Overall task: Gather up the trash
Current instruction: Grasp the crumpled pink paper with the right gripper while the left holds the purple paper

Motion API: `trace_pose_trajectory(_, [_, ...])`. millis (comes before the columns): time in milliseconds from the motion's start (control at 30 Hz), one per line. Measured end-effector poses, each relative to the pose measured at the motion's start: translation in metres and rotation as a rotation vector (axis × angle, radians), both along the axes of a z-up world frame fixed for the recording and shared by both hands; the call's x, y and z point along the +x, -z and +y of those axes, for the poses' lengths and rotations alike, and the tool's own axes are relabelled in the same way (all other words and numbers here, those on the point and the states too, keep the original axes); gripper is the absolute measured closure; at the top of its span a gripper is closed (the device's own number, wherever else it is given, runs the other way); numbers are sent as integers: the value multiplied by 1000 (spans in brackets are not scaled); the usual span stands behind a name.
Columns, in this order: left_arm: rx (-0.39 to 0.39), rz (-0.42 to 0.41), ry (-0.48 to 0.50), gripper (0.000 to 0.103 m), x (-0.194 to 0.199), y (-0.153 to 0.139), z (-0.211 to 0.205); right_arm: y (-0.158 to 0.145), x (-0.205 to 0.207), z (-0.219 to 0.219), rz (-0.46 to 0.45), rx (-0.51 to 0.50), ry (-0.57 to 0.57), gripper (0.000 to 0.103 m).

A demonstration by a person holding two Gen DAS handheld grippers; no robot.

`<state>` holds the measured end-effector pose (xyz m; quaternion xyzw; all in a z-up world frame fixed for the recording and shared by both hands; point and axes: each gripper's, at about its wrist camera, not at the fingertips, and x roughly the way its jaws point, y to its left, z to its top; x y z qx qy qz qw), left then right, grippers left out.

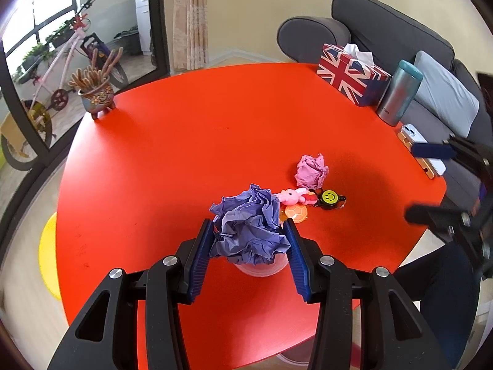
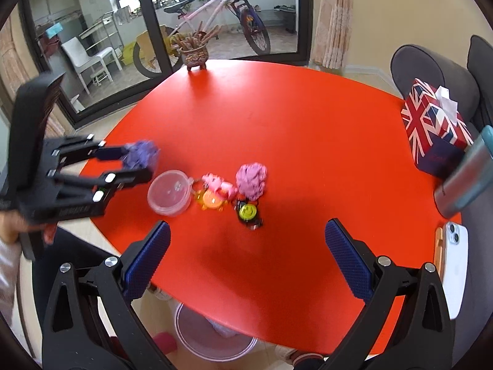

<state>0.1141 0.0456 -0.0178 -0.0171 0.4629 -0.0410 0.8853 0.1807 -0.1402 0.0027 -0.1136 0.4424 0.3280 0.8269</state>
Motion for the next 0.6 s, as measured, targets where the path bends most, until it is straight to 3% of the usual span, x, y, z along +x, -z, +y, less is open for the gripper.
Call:
trace_pose_trajectory(300, [-12,2,-18,58,-5,5,12,3,46,28,125,-21,57,5])
trace_pose_trajectory(600, [-19,3,-34,58,-12,8,23,28,79,58,255,-93,107,5])
